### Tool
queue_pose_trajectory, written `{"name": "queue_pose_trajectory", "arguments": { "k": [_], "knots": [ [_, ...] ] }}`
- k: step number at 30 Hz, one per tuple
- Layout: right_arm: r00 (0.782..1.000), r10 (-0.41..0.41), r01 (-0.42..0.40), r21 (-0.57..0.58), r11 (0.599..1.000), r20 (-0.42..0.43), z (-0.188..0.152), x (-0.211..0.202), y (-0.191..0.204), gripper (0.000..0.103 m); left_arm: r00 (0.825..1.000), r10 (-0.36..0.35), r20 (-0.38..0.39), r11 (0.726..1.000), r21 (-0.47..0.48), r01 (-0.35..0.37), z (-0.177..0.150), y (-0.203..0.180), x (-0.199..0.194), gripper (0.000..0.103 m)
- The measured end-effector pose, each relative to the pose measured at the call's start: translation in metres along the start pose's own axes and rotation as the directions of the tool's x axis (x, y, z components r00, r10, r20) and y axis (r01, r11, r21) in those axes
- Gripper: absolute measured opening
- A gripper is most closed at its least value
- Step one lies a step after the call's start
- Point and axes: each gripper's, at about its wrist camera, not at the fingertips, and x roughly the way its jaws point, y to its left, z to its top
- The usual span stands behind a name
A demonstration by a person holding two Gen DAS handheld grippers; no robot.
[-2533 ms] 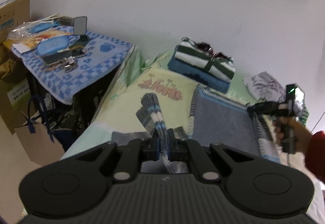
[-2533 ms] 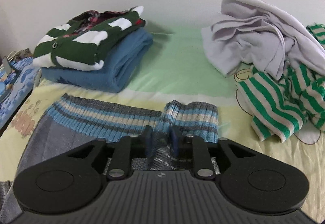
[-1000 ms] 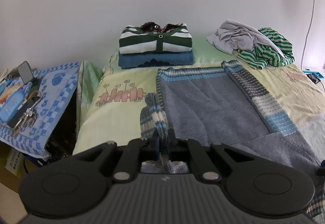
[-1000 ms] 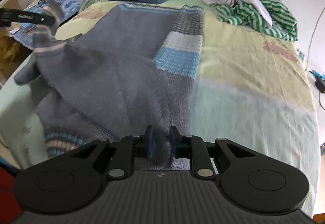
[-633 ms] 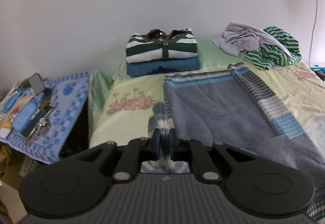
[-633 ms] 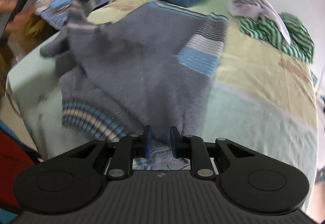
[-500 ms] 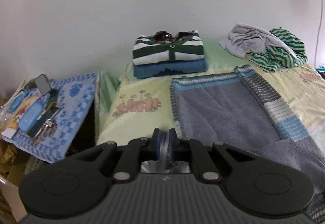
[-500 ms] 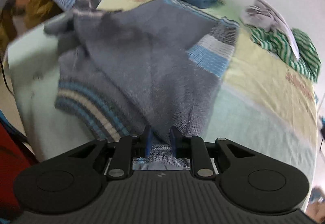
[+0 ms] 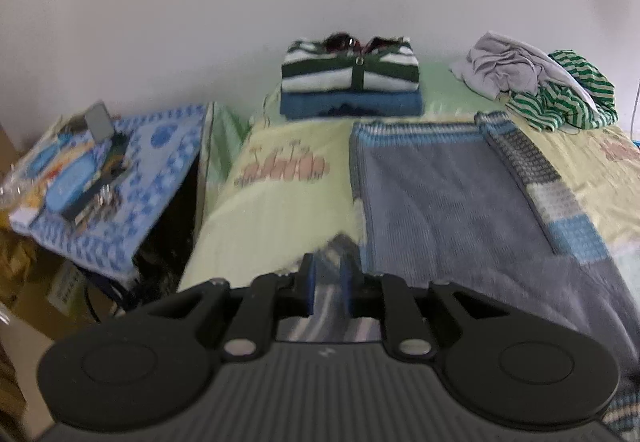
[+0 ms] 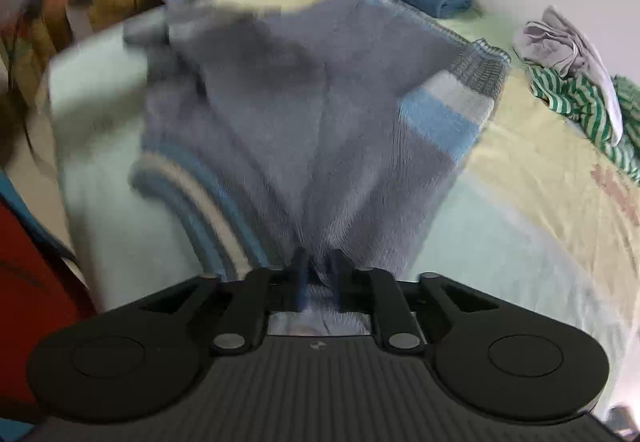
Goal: Fold clothes
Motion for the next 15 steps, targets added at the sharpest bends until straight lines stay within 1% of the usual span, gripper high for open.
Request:
{"name": "queue_pose_trajectory", "arguments": {
  "k": [2,3,4,6,8,9,11,12,13,15],
  "knots": [
    [0.996,0.033,-0.036,0.036,0.999,0.079,0.016,-0.009,-0.006,0.031,0.999,-0.043,-0.015,0.998,-0.038,0.042,-0.012,0.005,-0.006,0.015],
    [0.994,0.033,-0.037,0.040,0.999,0.103,0.025,-0.006,-0.007,0.033,0.997,-0.073,-0.030,0.996,-0.056,0.071,-0.019,0.006,-0.007,0.014],
    [0.993,0.025,-0.030,0.042,0.999,0.117,0.033,-0.001,-0.008,0.034,0.993,-0.107,-0.047,0.992,-0.073,0.103,-0.026,0.005,-0.007,0.014],
    [0.993,-0.004,0.000,0.039,0.999,0.120,0.047,0.016,-0.010,0.034,0.980,-0.180,-0.084,0.980,-0.106,0.171,-0.039,0.001,-0.005,0.014],
    [0.992,0.001,-0.002,0.012,1.000,0.123,0.060,0.029,-0.005,0.034,0.975,-0.185,-0.121,0.981,-0.078,0.177,-0.052,-0.010,0.000,0.019],
    [0.991,0.030,-0.027,-0.032,0.999,0.128,0.065,0.032,0.003,0.034,0.978,-0.162,-0.130,0.986,-0.055,0.156,-0.057,-0.015,0.001,0.019],
    [0.987,0.090,-0.074,-0.118,0.990,0.134,0.074,0.039,0.021,0.033,0.980,-0.133,-0.146,0.991,-0.044,0.128,-0.061,-0.013,0.004,0.019],
    [0.983,0.120,-0.098,-0.161,0.982,0.135,0.079,0.043,0.030,0.033,0.980,-0.134,-0.148,0.990,-0.064,0.126,-0.062,-0.007,0.004,0.020],
    [0.981,0.143,-0.114,-0.207,0.972,0.130,0.082,0.048,0.040,0.033,0.980,-0.139,-0.145,0.988,-0.092,0.127,-0.061,0.002,0.003,0.022],
    [0.982,0.150,-0.113,-0.289,0.951,0.111,0.083,0.060,0.060,0.033,0.979,-0.141,-0.144,0.983,-0.140,0.121,-0.059,0.020,0.001,0.033]
  ]
}}
